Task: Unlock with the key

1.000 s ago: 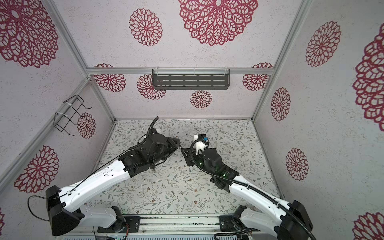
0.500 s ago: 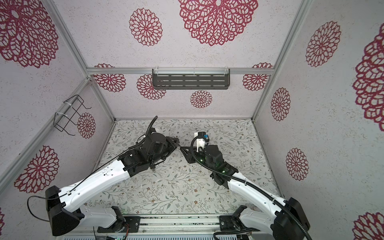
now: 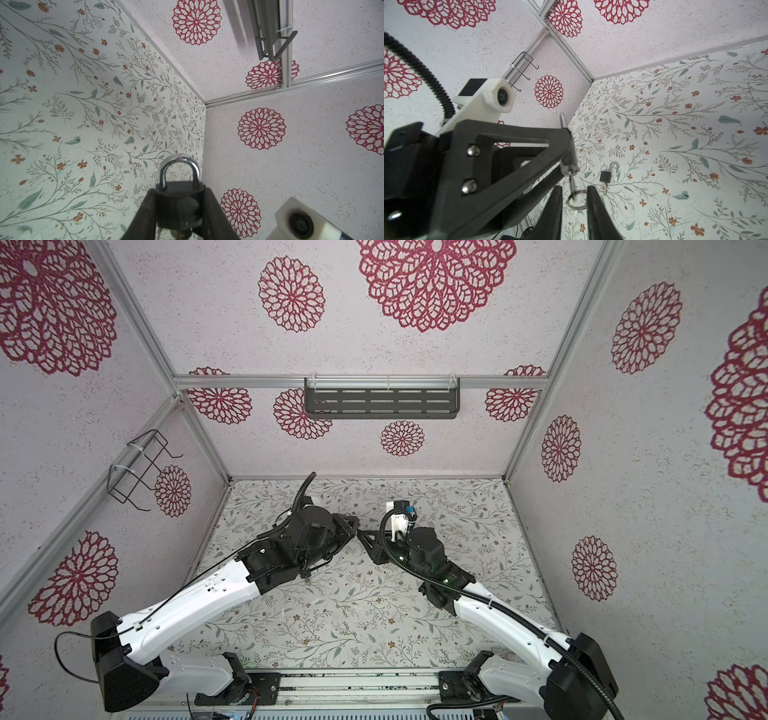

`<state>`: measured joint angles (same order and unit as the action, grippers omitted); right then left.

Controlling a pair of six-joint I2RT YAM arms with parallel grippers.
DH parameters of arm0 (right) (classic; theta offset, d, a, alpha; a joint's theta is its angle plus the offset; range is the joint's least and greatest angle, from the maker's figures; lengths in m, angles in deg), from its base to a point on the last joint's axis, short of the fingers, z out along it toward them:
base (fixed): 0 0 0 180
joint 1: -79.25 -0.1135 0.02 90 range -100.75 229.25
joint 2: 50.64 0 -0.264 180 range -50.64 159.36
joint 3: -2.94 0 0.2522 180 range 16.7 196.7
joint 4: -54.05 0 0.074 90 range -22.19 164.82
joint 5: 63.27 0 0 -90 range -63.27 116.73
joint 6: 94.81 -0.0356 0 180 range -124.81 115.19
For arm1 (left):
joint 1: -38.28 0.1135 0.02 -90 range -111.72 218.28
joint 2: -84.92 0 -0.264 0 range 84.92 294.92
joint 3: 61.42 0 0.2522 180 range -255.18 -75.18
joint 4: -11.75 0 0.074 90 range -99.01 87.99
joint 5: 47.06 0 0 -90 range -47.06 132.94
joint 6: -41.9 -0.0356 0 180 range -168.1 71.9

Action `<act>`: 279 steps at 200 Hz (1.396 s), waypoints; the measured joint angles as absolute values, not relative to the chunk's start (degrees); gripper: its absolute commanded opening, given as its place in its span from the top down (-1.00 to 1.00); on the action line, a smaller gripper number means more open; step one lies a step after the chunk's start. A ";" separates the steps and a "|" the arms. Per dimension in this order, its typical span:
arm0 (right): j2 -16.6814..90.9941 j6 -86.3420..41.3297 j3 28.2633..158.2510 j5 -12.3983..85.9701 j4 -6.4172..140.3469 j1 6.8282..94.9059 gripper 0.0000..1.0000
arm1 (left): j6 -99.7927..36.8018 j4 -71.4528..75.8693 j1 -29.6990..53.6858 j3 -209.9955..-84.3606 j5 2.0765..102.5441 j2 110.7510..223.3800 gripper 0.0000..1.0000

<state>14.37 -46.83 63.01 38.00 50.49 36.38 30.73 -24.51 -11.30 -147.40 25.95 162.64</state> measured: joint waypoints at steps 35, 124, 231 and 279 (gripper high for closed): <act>14.94 -46.85 63.01 38.22 50.47 36.53 0.63 | 30.73 -24.05 -11.30 -147.40 26.58 162.64 1.00; 15.51 -46.89 63.01 38.98 49.82 36.64 0.63 | 30.75 -22.52 -11.61 -146.62 28.70 162.66 1.00; 15.48 -46.87 63.01 38.87 50.60 36.64 0.76 | 30.75 -22.55 -11.61 -145.57 27.43 162.26 1.00; 15.48 -47.29 63.01 39.36 50.41 36.62 0.94 | 30.73 -22.17 -11.61 -145.35 26.93 161.96 1.00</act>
<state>15.48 -47.29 63.01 39.36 50.41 36.62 30.73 -22.17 -11.61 -145.35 26.93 161.96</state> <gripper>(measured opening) 0.072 0.339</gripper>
